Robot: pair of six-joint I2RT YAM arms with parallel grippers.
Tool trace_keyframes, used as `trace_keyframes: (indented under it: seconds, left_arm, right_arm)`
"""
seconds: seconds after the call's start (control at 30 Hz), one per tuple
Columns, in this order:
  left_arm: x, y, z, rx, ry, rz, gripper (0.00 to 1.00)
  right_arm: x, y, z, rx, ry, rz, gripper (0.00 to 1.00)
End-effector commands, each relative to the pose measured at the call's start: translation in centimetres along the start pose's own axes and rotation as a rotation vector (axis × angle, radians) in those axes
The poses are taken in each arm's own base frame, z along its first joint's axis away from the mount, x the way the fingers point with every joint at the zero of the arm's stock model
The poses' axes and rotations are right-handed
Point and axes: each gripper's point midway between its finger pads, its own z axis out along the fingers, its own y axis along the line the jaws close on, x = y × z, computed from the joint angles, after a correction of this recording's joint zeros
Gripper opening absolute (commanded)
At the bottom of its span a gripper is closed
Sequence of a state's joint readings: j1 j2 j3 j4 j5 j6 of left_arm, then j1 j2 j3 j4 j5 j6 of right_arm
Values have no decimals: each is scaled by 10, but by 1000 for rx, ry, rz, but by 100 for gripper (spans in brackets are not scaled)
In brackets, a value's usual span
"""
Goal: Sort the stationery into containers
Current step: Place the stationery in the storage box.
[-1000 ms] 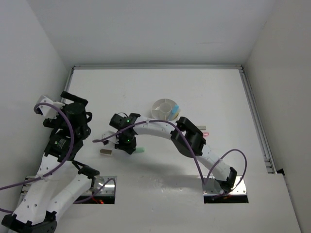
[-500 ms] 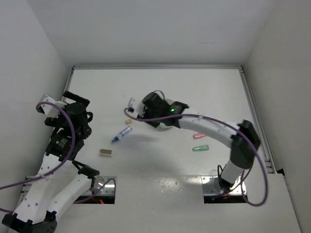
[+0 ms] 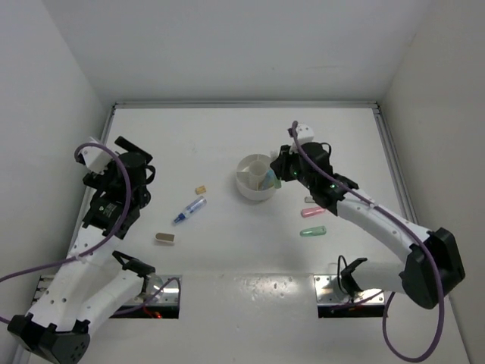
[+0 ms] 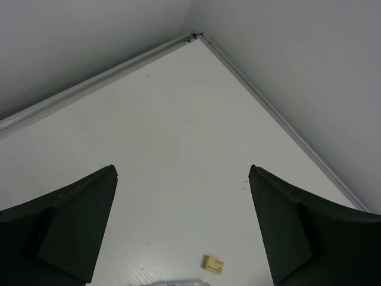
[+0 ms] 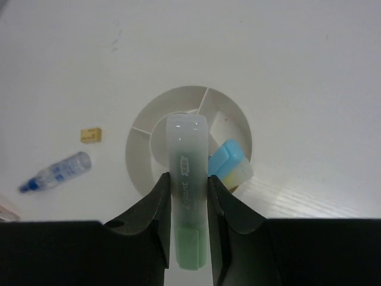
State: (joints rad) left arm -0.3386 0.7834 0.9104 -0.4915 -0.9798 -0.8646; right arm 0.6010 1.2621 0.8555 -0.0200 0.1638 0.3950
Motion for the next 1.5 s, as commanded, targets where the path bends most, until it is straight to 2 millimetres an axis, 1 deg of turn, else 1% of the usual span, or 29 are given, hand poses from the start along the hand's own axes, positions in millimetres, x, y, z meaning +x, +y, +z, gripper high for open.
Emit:
trace_keyframes:
  seconds: [0.0, 0.07, 0.1, 0.13, 0.17, 0.2, 0.27, 0.3, 0.37, 0.4, 0.43, 0.47, 0.5, 0.53, 0.57, 0.63, 0.67, 0.7, 0.73, 0.83, 0.93, 0.97, 1.03, 1.17, 1.2, 1.23, 1.27, 1.3, 1.47]
  left_arm:
    - [-6, -7, 1, 26, -11, -20, 98]
    - [-6, -7, 1, 26, -11, -11, 98]
    - [-6, -7, 1, 26, -11, -11, 98]
    - [-4, -10, 2, 33, -5, -11, 98]
    - [-4, -10, 2, 33, -5, -11, 98]
    - [-4, -10, 2, 33, -5, -11, 98]
    - [0, -8, 3, 30, -1, -4, 98]
    - [0, -8, 3, 30, -1, 6, 98]
    - [1, -9, 3, 36, 5, 6, 98]
    - [1, -9, 3, 36, 5, 6, 98]
    - [1, -11, 2, 47, 7, -2, 98]
    - [1, -11, 2, 47, 7, -2, 98]
    - [1, -11, 2, 47, 7, -2, 98]
    - [3, -12, 4, 43, 11, 6, 98]
    - [3, -12, 4, 43, 11, 6, 98]
    - [3, -12, 4, 43, 11, 6, 98]
    - [3, -12, 4, 43, 11, 6, 98]
    - [3, -12, 4, 43, 11, 6, 98]
    - [3, -12, 4, 43, 11, 6, 98]
    - [5, -14, 5, 50, 17, 15, 98]
    - [6, -15, 5, 57, 23, 15, 98]
    - [6, -15, 5, 57, 23, 15, 98]
    - [6, -15, 5, 57, 23, 15, 98]
    - [6, -15, 5, 57, 23, 15, 98]
    - [6, -15, 5, 57, 23, 15, 98]
    - [6, -15, 5, 57, 23, 15, 98]
    - [9, -16, 6, 53, 28, 24, 98]
    - [10, -17, 6, 59, 34, 24, 98]
    - [10, -17, 6, 59, 34, 24, 98]
  right_arm:
    - [-45, 27, -5, -187, -176, 268, 0]
    - [-45, 18, -1, -201, -193, 303, 0]
    - [-47, 25, -4, -253, -197, 307, 0]
    - [-44, 21, -3, -264, -198, 322, 0]
    - [-47, 24, -5, -296, -208, 345, 0]
    - [-52, 34, -7, -359, -228, 340, 0]
    - [-49, 31, -5, -368, -235, 348, 0]
    - [-57, 35, -6, -397, -284, 338, 0]
    - [-48, 29, -3, -394, -308, 328, 0]
    - [-36, 25, -1, -388, -310, 297, 0]
    - [-52, 28, -9, -420, -408, 271, 0]
    - [-53, 28, -11, -434, -458, 252, 0]
    - [-34, 21, -10, -418, -474, 247, 0]
    - [-56, 23, -25, -453, -608, 230, 0]
    - [-53, 26, -27, -474, -620, 210, 0]
    - [-52, 27, -23, -473, -611, 190, 0]
    - [-57, 26, -25, -468, -636, 181, 0]
    - [-53, 29, -27, -476, -638, 169, 0]
    - [-50, 25, -25, -451, -641, 147, 0]
    - [-57, 19, -30, -421, -682, 149, 0]
    - [-52, 14, -22, -390, -677, 140, 0]
    - [-59, 12, -23, -379, -702, 135, 0]
    - [-54, 14, -18, -374, -693, 106, 0]
    - [-52, 11, -18, -339, -708, 53, 0]
    - [-45, 11, -15, -331, -692, 46, 0]
    - [-46, 9, -14, -320, -695, 51, 0]
    - [-38, 6, -7, -301, -673, 44, 0]
    - [-37, 6, -5, -301, -671, 44, 0]
    - [-24, 18, 1, -339, -630, 26, 0]
